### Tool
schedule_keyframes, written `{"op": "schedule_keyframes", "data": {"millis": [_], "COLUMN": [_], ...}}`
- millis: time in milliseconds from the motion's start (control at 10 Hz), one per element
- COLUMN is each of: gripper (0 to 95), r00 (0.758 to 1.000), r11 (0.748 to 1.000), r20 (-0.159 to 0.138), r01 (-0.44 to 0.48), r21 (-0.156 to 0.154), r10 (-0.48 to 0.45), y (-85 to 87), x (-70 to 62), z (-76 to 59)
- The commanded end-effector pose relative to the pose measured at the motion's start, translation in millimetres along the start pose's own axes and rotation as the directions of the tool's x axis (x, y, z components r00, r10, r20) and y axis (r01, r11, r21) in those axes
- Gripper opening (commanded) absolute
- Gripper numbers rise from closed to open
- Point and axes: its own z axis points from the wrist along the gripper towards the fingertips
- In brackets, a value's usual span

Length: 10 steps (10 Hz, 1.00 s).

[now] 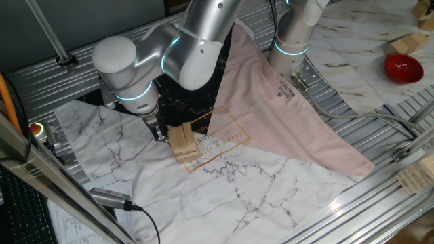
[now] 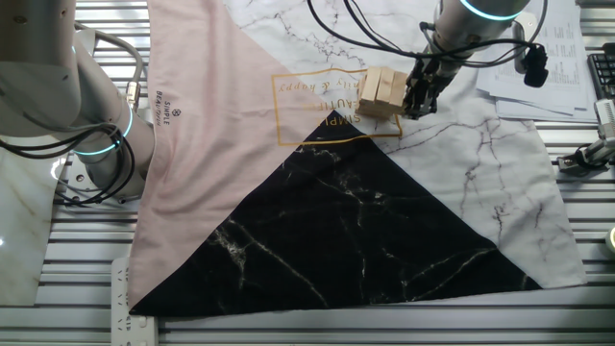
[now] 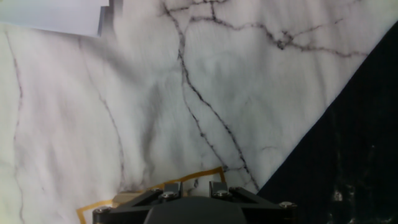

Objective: Play Jenga

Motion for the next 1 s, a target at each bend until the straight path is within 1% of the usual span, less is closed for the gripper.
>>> {"op": "schedule_keyframes", "data": {"millis": [100, 500, 1000], "gripper": [0.0, 0.0, 0.0], "r00": [1.000, 1.000, 1.000], "r11": [1.000, 1.000, 1.000], "r20": [-0.002, -0.009, -0.007], "r01": [0.001, 0.004, -0.003], "r21": [0.001, 0.002, 0.002], "r10": [-0.001, -0.004, 0.003], "y": [-0.1, -4.1, -5.1], "x": [0.6, 2.3, 2.0], "z": [-0.7, -2.5, -2.1]}}
